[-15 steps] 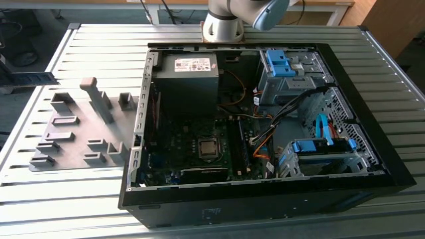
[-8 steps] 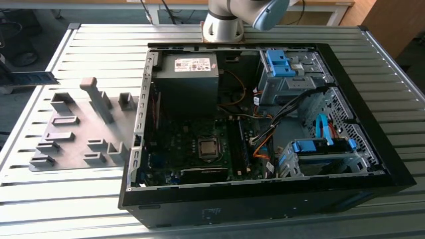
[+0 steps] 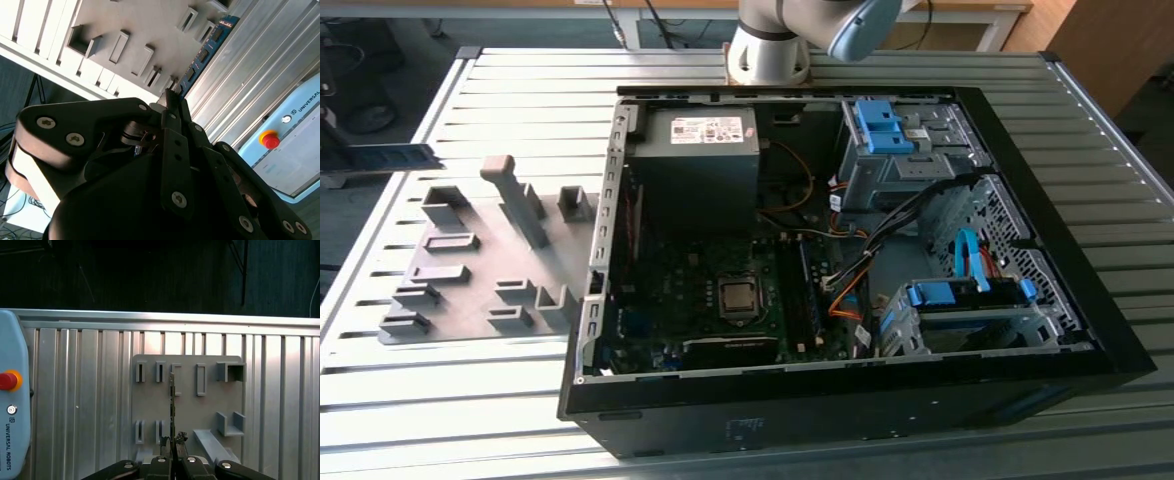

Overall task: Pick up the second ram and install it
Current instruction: 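Pick up the second ram and move it above second insertion slot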

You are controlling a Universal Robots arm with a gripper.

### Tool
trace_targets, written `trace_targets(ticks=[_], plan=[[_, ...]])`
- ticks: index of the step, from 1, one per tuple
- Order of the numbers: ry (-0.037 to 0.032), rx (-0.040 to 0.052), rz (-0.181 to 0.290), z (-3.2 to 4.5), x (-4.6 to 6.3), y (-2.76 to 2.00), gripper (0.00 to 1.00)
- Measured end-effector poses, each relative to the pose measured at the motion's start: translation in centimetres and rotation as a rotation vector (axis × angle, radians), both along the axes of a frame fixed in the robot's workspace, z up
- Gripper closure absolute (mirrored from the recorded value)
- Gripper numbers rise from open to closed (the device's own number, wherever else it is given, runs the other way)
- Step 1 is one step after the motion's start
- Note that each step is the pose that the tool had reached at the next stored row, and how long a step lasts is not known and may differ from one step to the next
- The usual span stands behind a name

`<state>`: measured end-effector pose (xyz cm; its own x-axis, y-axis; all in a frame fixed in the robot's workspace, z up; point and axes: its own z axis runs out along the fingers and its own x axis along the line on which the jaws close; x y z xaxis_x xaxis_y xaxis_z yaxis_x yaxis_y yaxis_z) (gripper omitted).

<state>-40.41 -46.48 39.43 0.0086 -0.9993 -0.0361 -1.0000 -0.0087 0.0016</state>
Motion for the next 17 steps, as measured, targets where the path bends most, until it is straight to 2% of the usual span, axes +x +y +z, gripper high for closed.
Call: trace_targets(ticks=[17], plan=[[-0.0001,0.0001,0.000,-0.01,0.72,0.00,0.86]])
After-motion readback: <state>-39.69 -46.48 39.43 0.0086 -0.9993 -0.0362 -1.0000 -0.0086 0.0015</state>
